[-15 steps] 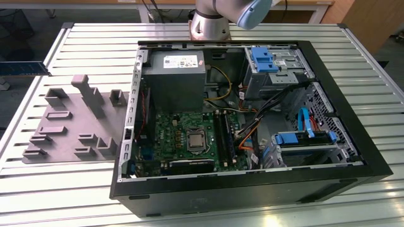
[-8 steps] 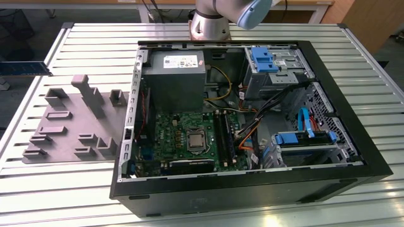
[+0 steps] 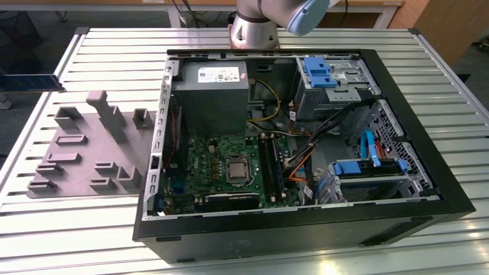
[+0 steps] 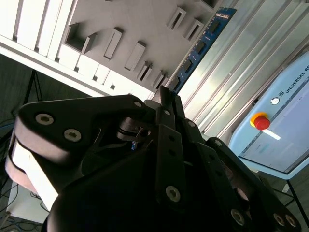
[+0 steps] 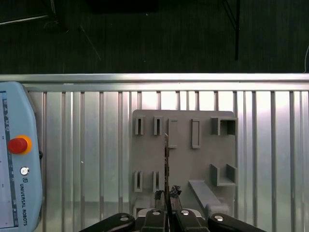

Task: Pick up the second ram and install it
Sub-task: 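Pick up the second ram and move it above second insertion slot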

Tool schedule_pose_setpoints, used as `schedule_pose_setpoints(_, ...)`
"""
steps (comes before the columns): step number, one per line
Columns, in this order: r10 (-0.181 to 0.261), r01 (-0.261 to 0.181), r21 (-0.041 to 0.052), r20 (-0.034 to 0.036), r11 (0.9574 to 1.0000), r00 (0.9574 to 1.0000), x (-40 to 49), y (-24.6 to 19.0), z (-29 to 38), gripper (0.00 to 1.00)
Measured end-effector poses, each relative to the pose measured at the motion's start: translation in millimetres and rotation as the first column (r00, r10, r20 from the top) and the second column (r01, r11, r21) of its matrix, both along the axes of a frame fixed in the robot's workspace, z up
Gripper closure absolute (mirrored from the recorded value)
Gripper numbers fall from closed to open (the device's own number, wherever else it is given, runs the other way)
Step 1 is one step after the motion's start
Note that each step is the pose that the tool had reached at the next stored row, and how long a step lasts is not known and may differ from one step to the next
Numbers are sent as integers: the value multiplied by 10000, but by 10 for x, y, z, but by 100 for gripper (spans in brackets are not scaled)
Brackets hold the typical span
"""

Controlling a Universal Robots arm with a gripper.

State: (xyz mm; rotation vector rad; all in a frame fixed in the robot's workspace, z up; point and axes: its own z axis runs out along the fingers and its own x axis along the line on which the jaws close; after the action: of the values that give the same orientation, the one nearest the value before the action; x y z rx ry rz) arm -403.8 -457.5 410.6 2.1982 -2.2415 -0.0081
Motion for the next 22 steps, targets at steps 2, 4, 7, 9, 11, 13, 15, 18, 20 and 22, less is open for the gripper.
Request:
schedule_pose_setpoints(2, -1, 1, 0, -1, 10000, 10000, 12, 0, 0, 86)
schedule_pose_setpoints(4, -1, 1, -1, -1, 10000, 10000, 26, 0, 0, 86)
schedule_pose_setpoints(7, -1, 1, 0, 0, 10000, 10000, 53, 0, 0, 86)
schedule_pose_setpoints(9, -1, 1, -1, 0, 10000, 10000, 72, 0, 0, 86)
schedule_pose_setpoints(11, -1, 1, 0, 1, 10000, 10000, 98, 0, 0, 86)
schedule_pose_setpoints(13, -1, 1, 0, 0, 10000, 10000, 123, 0, 0, 86)
schedule_pose_setpoints(15, -1, 1, 0, -1, 10000, 10000, 150, 0, 0, 86)
schedule_pose_setpoints(18, -1, 1, 0, 0, 10000, 10000, 190, 0, 0, 86)
schedule_pose_setpoints(20, -1, 1, 0, 0, 10000, 10000, 210, 0, 0, 86)
schedule_pose_setpoints(22, -1, 1, 0, 0, 10000, 10000, 230, 1, 0, 86)
